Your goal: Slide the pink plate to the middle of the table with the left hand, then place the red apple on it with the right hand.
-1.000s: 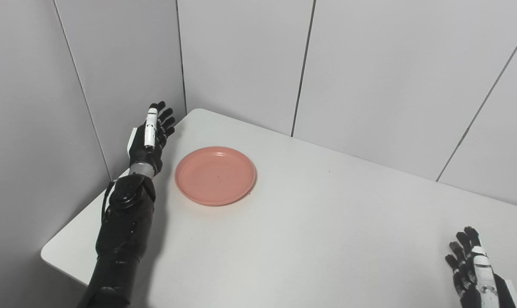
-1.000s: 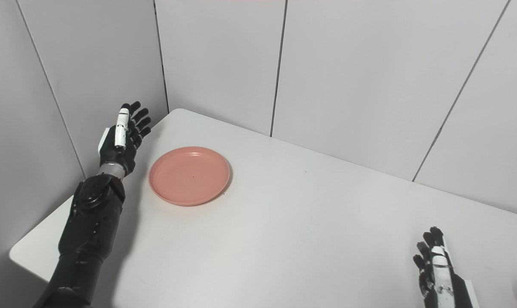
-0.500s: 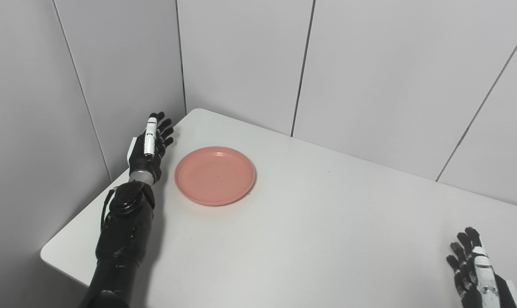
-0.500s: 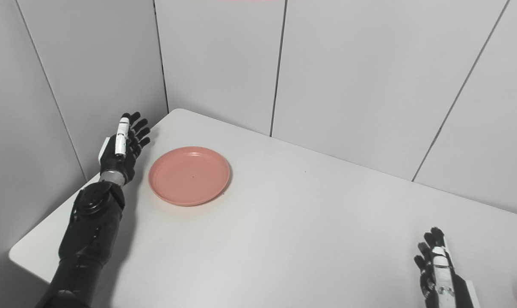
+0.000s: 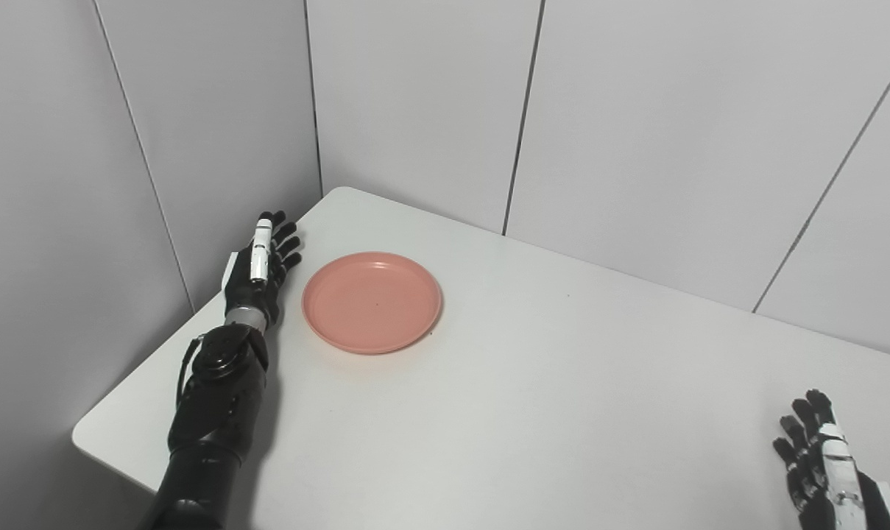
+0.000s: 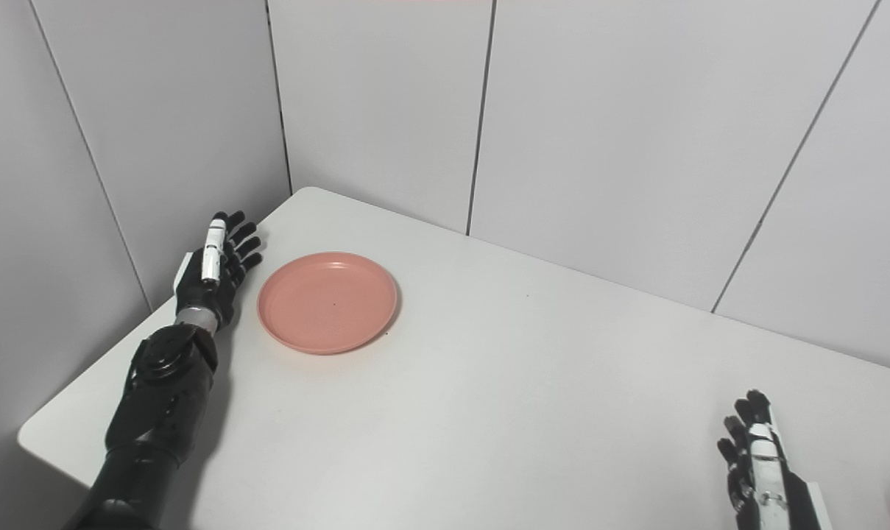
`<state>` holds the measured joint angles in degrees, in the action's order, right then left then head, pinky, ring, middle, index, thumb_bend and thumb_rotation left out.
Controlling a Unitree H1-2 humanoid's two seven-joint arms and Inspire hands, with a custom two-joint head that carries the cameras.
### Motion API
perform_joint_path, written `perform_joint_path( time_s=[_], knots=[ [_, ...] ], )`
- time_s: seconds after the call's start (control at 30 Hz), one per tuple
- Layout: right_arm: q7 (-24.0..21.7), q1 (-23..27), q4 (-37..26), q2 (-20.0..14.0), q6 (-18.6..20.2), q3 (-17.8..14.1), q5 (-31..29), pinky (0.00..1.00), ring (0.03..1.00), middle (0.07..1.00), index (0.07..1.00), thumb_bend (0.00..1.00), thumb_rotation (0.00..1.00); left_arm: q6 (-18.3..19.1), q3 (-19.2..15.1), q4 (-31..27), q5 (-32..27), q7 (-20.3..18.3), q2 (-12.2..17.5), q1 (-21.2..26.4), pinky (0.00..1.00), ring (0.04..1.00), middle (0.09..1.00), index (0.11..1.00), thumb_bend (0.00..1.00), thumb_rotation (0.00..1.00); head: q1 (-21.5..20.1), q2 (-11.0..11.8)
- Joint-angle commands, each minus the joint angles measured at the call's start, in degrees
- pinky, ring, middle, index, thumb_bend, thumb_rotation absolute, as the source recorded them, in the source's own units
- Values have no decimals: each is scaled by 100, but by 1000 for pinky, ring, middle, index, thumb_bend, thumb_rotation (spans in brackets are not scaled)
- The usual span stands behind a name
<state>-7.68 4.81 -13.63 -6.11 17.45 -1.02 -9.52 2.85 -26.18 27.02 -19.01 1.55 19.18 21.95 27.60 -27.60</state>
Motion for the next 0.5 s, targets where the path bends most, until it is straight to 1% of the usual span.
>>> perform_joint_path(
  time_s=[0.0, 0.13, 0.2, 0.27, 0.37, 0.47],
  knots=[
    [24, 203, -218, -15, -33, -43, -30, 1000, 1000, 1000, 1000, 0, 1000, -271, 12, -16, -50, -113, 183, 233, 906, 902, 897, 873, 351, 1000, 0, -10],
    [-6, 205, -184, -34, -94, -40, -32, 1000, 1000, 1000, 1000, 0, 1000, -389, -14, 233, -114, -194, 203, 277, 895, 894, 891, 869, 351, 1000, 1, -15],
    [18, 204, -219, -26, -36, -39, -16, 1000, 1000, 1000, 1000, 0, 1000, -439, -5, 318, -138, -225, 210, 299, 894, 892, 891, 870, 346, 1000, 5, -28],
    [15, 201, -248, -25, 8, -45, -40, 1000, 1000, 1000, 1000, 0, 1000, -381, 6, 258, -155, -214, 184, 294, 893, 892, 892, 873, 344, 1000, 5, -32],
    [35, 203, -275, -15, 65, -49, -42, 1000, 1000, 1000, 1000, 0, 1000, -366, 65, 350, -139, -273, 205, 318, 902, 902, 904, 887, 354, 1000, 1, -37],
    [30, 202, -239, -14, -8, -51, -30, 1000, 1000, 1000, 1000, 0, 1000, -276, 124, 262, -116, -241, 162, 312, 917, 910, 910, 890, 354, 1000, 1, -47]
  ],
)
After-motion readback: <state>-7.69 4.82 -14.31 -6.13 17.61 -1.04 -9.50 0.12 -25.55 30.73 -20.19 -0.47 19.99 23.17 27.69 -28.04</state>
